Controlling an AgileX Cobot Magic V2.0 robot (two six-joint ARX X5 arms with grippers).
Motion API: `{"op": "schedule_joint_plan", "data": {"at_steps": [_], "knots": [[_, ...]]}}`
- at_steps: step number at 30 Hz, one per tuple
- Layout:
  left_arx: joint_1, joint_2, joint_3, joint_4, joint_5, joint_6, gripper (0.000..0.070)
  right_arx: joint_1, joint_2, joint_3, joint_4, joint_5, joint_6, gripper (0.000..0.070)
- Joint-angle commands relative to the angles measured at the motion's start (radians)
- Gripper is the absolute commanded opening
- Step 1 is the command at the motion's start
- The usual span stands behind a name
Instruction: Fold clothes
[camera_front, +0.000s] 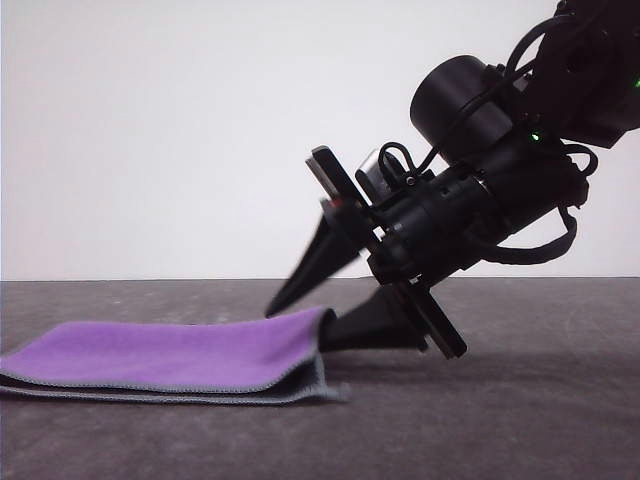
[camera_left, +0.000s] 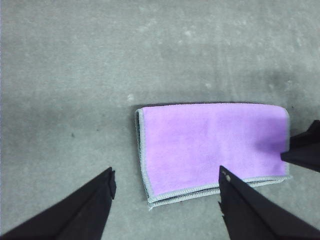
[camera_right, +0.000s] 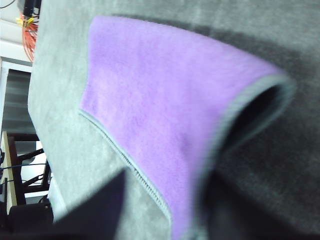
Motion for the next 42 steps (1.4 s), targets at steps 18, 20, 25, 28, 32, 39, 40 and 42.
{"op": "schedule_joint_plan", "data": {"at_steps": [18, 20, 25, 28, 32, 39, 40, 42], "knots": [[0.003, 0.010, 0.010, 0.024, 0.001, -0.004, 0.0396, 0.130, 0.129, 0.221, 0.054, -0.028, 0.037, 0.0000], [0.003, 0.010, 0.010, 0.028, 0.001, -0.006, 0.0396, 0.146, 0.160, 0.271, 0.053, -0.033, 0.043, 0.0000], [0.003, 0.010, 0.010, 0.027, 0.001, -0.007, 0.0396, 0.190, 0.250, 0.398, 0.044, -0.058, 0.060, 0.0000], [0.003, 0.010, 0.010, 0.027, 0.001, -0.006, 0.0396, 0.211, 0.294, 0.462, 0.026, -0.058, 0.060, 0.0000], [0.003, 0.010, 0.010, 0.027, 0.001, -0.006, 0.0396, 0.227, 0.326, 0.513, 0.012, -0.062, 0.059, 0.0000], [0.003, 0.010, 0.010, 0.029, 0.001, -0.006, 0.0396, 0.239, 0.333, 0.534, 0.019, -0.052, 0.060, 0.0000], [0.003, 0.010, 0.010, 0.030, 0.001, -0.006, 0.0396, 0.239, 0.333, 0.534, 0.020, -0.053, 0.061, 0.0000], [0.003, 0.010, 0.010, 0.030, 0.001, -0.006, 0.0396, 0.239, 0.333, 0.534, 0.019, -0.053, 0.063, 0.0000]]}}
